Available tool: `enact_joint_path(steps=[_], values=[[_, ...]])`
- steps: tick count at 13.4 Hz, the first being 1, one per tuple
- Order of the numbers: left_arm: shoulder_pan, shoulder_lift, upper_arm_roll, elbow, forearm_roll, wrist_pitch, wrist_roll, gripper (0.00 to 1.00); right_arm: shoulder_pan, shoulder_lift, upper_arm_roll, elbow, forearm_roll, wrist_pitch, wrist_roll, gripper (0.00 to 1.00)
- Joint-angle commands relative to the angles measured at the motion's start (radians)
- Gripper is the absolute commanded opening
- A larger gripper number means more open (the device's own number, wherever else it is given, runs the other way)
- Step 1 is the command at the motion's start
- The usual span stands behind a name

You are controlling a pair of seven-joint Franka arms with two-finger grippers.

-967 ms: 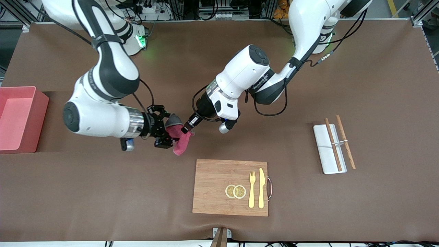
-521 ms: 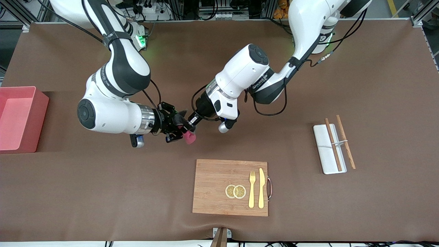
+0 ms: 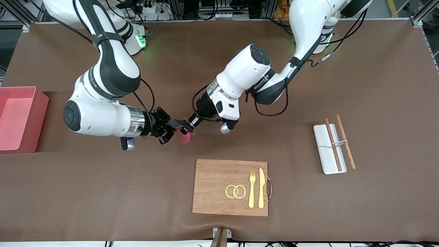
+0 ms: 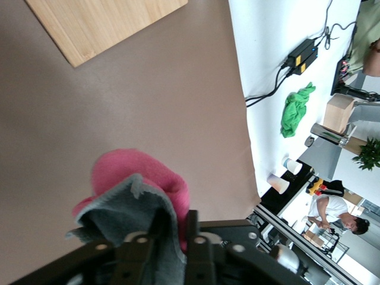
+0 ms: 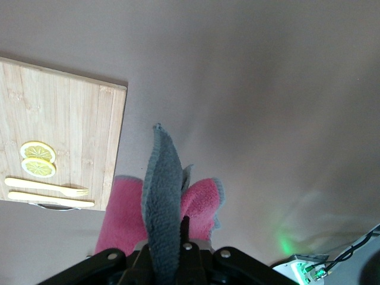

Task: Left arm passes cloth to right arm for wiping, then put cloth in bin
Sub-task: 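Release the cloth from the left gripper and withdraw it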

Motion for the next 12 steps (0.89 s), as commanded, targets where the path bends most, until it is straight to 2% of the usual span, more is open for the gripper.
enact_joint_path(steps=[1, 3, 6, 8, 10, 12], values=[[0.033, -0.06, 0.008, 0.008, -0.005, -0.113, 0.005, 1.0, -0.008, 0.0, 0.005, 0.007, -0.031, -0.017, -0.006, 0.0], [0.08, -0.115, 0.008, 0.008, 0.019, -0.249, 0.04, 1.0, 0.004, 0.007, 0.005, 0.001, -0.049, -0.014, -0.02, 0.0], [0.171, -0.202, 0.004, 0.008, 0.024, -0.492, 0.17, 1.0, 0.018, 0.085, 0.005, 0.001, -0.124, -0.005, -0.025, 0.0], [0.232, -0.252, 0.002, 0.006, 0.021, -0.628, 0.279, 1.0, 0.021, 0.159, 0.005, -0.002, -0.205, 0.006, -0.026, 0.0], [0.304, -0.296, 0.001, 0.005, 0.019, -0.777, 0.432, 1.0, 0.024, 0.195, 0.005, -0.036, -0.293, 0.052, -0.034, 0.0], [0.385, -0.345, 0.001, -0.004, 0.021, -0.912, 0.648, 1.0, 0.037, 0.195, 0.005, -0.088, -0.324, 0.092, -0.061, 0.0]])
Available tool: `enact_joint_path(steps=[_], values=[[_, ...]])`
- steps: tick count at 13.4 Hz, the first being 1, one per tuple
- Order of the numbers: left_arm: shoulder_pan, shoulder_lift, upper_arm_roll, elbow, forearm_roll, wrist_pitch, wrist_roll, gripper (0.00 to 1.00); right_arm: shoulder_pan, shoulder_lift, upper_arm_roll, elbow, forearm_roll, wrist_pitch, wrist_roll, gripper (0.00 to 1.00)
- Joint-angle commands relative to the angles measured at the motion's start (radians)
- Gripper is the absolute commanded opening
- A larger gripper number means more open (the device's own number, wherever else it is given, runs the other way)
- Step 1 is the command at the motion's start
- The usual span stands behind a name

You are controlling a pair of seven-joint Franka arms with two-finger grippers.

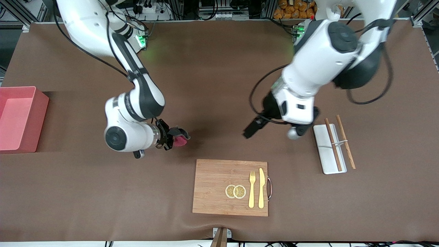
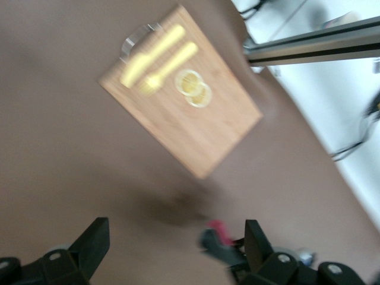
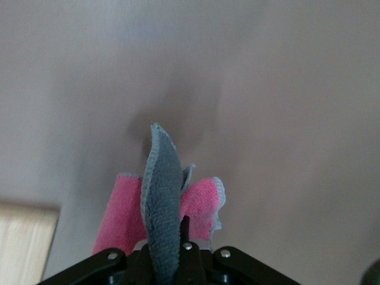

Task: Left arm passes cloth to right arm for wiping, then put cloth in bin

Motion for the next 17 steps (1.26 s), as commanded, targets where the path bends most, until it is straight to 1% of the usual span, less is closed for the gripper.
enact_joint_path(steps=[1, 3, 4, 5, 6, 8, 10, 11, 12, 13, 14, 15, 17], values=[[0.115, -0.088, -0.008, -0.039, 0.012, -0.159, 0.283, 1.0, 0.008, -0.012, 0.001, -0.051, -0.048, 0.024, -0.038, 0.0], [0.215, -0.121, -0.007, -0.04, 0.012, -0.258, 0.496, 1.0, -0.032, 0.011, -0.004, -0.086, -0.097, 0.029, -0.087, 0.0], [0.253, -0.132, -0.007, -0.04, 0.013, -0.291, 0.564, 1.0, -0.065, 0.013, -0.002, -0.108, -0.144, 0.035, -0.12, 0.0], [0.296, -0.143, -0.007, -0.043, 0.013, -0.316, 0.628, 1.0, -0.111, 0.013, -0.002, -0.115, -0.169, 0.029, -0.148, 0.0], [0.341, -0.149, -0.007, -0.042, 0.015, -0.339, 0.696, 1.0, -0.145, 0.011, -0.002, -0.117, -0.176, 0.026, -0.188, 0.0], [0.415, -0.166, -0.005, -0.051, 0.015, -0.362, 0.817, 1.0, -0.223, 0.004, -0.004, -0.114, -0.188, -0.003, -0.289, 0.0], [0.479, -0.191, -0.005, -0.071, 0.015, -0.365, 0.934, 1.0, -0.306, 0.005, -0.004, -0.116, -0.244, -0.014, -0.378, 0.0], [0.484, -0.197, 0.001, -0.071, 0.03, -0.372, 0.968, 1.0, -0.355, 0.01, -0.004, -0.117, -0.287, -0.013, -0.429, 0.0], [0.485, -0.204, -0.008, -0.068, 0.106, -0.393, 0.976, 1.0, -0.407, 0.01, -0.004, -0.123, -0.319, -0.014, -0.494, 0.0], [0.482, -0.207, -0.011, -0.065, 0.15, -0.408, 0.977, 1.0, -0.467, 0.005, -0.004, -0.123, -0.34, -0.016, -0.575, 0.0], [0.482, -0.211, -0.013, -0.065, 0.151, -0.411, 0.977, 1.0, -0.521, 0.001, -0.004, -0.12, -0.35, -0.016, -0.663, 0.0], [0.482, -0.221, -0.011, -0.065, 0.15, -0.413, 0.979, 1.0, -0.585, -0.001, -0.004, -0.116, -0.379, -0.016, -0.764, 0.0], [0.481, -0.227, -0.011, -0.066, 0.147, -0.413, 0.973, 1.0, -0.694, -0.007, -0.004, -0.109, -0.467, -0.016, -0.913, 0.0]])
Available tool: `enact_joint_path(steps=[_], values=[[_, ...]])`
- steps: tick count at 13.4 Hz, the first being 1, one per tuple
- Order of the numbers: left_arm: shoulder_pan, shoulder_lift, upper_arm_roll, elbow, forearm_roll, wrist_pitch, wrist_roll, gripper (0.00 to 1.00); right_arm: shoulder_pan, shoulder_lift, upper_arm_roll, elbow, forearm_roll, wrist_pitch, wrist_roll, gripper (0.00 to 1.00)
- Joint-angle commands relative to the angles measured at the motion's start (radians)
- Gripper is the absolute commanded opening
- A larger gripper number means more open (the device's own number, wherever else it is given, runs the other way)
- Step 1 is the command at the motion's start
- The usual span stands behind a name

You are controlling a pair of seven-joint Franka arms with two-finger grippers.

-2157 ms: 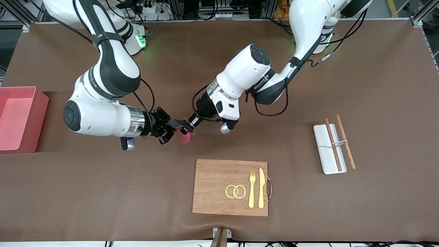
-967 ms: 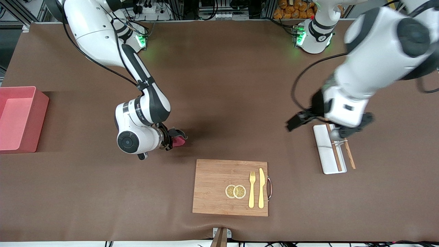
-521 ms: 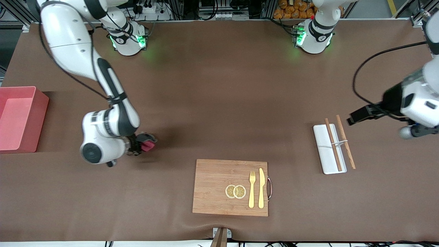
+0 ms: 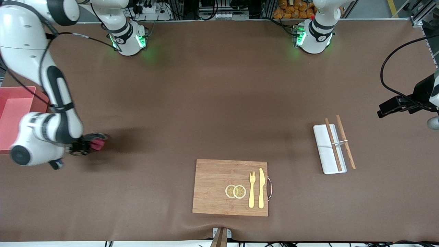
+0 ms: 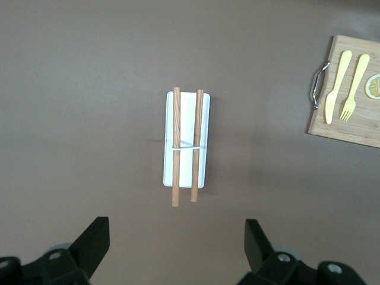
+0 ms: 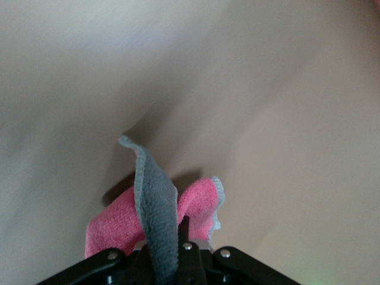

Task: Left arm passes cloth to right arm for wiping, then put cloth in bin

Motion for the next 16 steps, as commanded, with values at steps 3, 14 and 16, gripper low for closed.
enact_joint_path(steps=[3, 14, 16], values=[[0.002, -0.046, -0.021, -0.028, 0.021, -0.008, -0.005, 1.0, -0.17, -0.012, 0.029, -0.017, -0.149, 0.005, -0.246, 0.0], [-0.369, -0.142, 0.395, -0.08, -0.053, 0.009, 0.042, 1.0, 0.318, 0.01, 0.035, 0.041, 0.159, -0.043, 0.243, 0.0], [-0.372, -0.196, 0.399, -0.154, -0.053, 0.054, 0.045, 1.0, 0.408, 0.011, 0.035, 0.115, 0.211, -0.122, 0.347, 0.0]])
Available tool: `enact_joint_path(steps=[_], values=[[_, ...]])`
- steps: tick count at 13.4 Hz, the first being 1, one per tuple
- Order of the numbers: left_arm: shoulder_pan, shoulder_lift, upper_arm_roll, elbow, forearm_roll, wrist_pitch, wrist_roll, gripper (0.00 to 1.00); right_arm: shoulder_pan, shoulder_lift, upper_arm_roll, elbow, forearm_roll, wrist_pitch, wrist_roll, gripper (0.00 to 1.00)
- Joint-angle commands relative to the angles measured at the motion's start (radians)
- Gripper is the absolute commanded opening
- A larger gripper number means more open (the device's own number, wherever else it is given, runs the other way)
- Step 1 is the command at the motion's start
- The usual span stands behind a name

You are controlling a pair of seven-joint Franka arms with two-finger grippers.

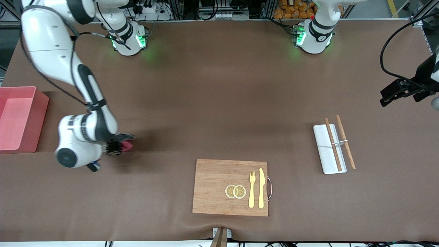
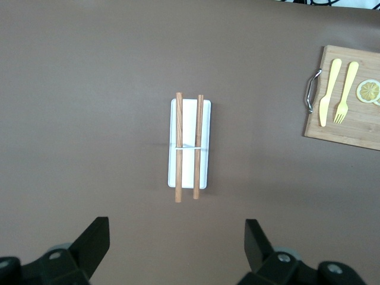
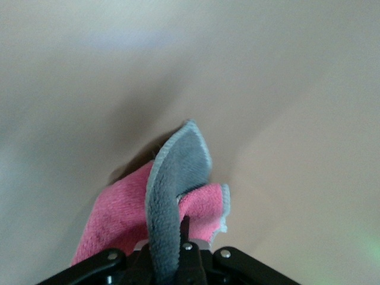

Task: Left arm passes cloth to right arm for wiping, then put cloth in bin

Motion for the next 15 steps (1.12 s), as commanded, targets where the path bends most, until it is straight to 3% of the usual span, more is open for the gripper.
enact_joint_path(steps=[1, 4, 6, 11, 15], values=[[-0.022, -0.095, 0.027, -0.111, -0.016, 0.043, 0.025, 1.0, 0.105, -0.005, -0.011, 0.082, 0.069, -0.078, 0.139, 0.0], [-0.019, -0.083, 0.023, -0.1, -0.006, 0.042, 0.026, 1.0, 0.22, -0.013, -0.013, 0.087, 0.124, -0.078, 0.23, 0.0], [-0.019, -0.081, 0.016, -0.101, -0.01, 0.035, 0.028, 1.0, 0.222, -0.016, -0.013, 0.142, 0.135, -0.084, 0.255, 0.0], [-0.017, -0.081, 0.015, -0.101, -0.016, 0.035, 0.031, 1.0, 0.069, -0.021, -0.024, 0.216, 0.114, -0.222, 0.227, 0.0], [-0.014, -0.086, 0.015, -0.1, -0.017, 0.035, 0.074, 1.0, -0.077, -0.027, -0.022, 0.239, -0.03, -0.268, 0.103, 0.0]])
